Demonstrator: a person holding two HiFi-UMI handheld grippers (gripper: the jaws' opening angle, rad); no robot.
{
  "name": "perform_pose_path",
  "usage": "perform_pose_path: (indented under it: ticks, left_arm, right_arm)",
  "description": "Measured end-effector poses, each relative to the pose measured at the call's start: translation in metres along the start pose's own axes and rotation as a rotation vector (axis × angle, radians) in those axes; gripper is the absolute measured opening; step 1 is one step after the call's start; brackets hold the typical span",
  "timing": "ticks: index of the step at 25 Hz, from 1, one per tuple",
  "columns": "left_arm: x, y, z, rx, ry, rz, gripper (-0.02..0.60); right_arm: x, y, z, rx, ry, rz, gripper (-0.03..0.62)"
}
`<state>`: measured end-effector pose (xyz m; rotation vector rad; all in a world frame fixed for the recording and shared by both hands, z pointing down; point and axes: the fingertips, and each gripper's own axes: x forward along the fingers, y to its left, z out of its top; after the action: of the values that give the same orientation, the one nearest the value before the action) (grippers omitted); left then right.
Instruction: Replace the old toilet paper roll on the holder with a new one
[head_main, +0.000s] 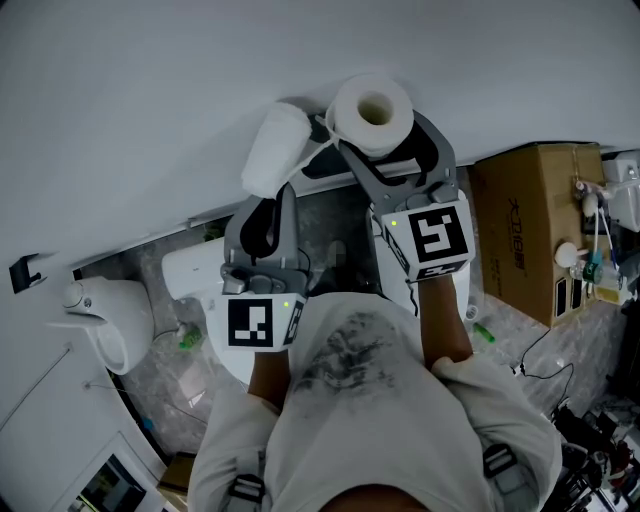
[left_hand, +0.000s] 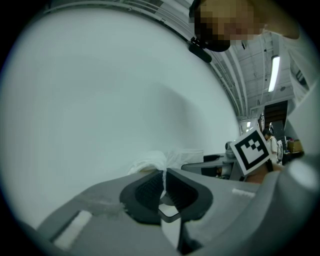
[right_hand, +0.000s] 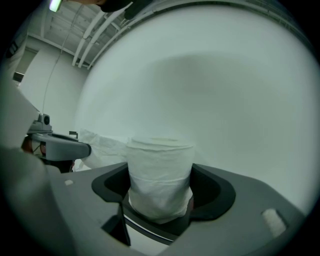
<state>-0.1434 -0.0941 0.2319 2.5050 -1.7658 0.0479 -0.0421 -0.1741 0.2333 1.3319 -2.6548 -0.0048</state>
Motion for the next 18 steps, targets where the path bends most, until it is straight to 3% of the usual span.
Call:
perform_pose_path:
  ticks: [18]
  left_arm:
    - [-0.015, -0.030, 0.012, 0.013, -0.030, -0.065, 0.015]
  right_arm:
    - [-0.050, -0.004, 0.024, -0.023, -0.092, -0.065, 0.359]
